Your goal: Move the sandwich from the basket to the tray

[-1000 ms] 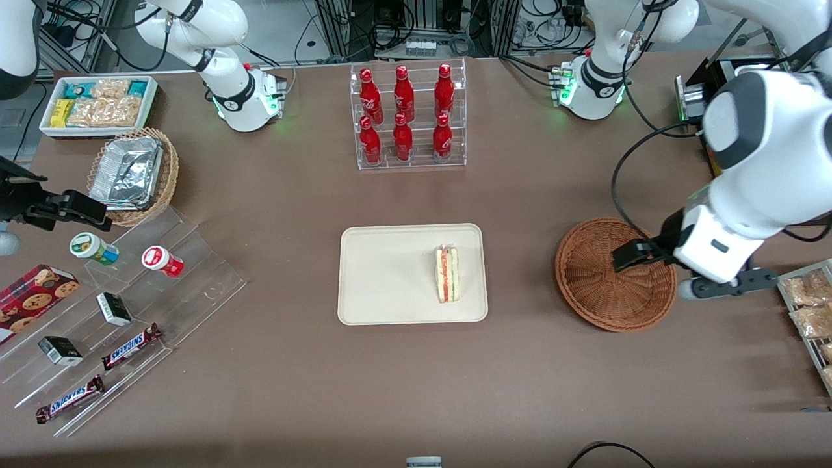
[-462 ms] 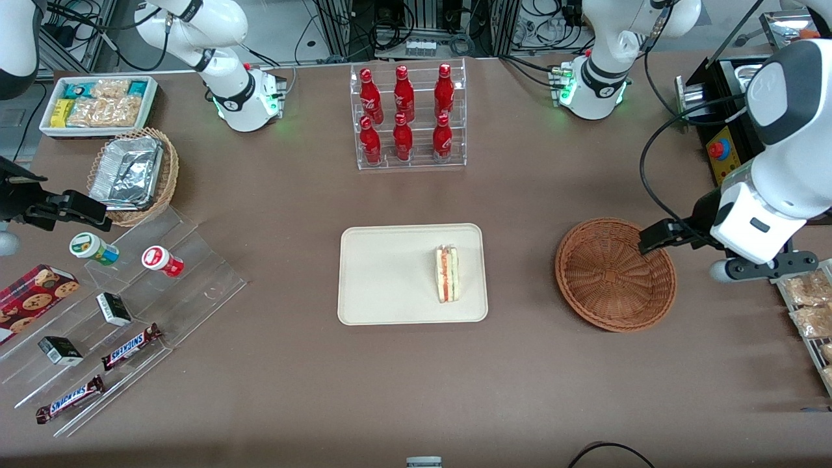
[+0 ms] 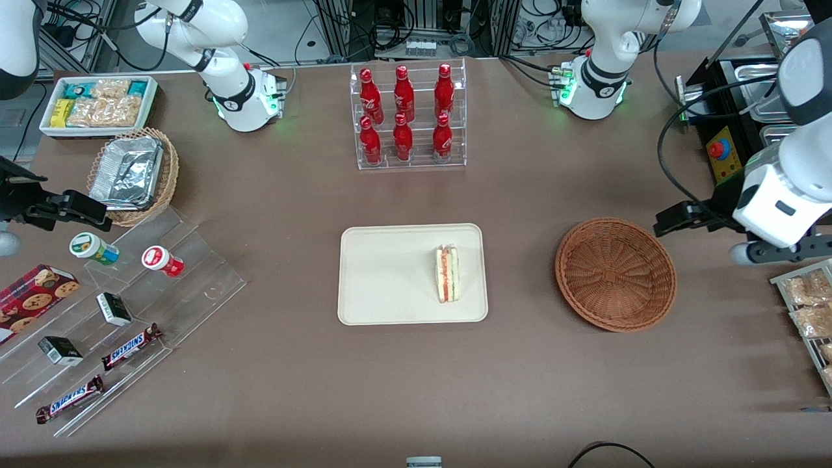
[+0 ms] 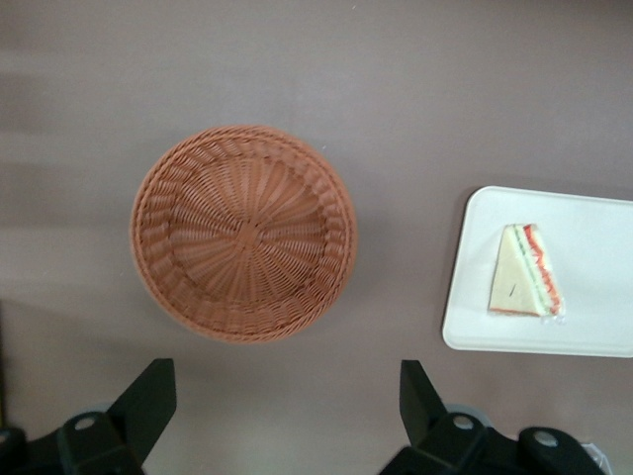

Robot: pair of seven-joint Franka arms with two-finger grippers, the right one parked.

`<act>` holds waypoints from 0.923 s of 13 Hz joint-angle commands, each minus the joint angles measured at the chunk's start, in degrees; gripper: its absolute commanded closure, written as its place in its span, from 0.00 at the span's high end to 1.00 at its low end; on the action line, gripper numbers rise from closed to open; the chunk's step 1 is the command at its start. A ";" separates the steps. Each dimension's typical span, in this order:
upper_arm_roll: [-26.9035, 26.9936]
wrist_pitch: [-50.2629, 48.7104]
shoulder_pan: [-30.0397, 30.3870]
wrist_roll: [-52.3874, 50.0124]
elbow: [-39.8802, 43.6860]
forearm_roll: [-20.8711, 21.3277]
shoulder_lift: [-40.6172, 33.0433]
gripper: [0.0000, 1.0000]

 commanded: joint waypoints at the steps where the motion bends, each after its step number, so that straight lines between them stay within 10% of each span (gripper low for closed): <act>1: -4.28 -2.55 4.11 0.78 -1.54 2.04 -2.92 1.00; 12: -9.64 -10.75 7.20 1.13 -3.28 8.96 -8.37 1.00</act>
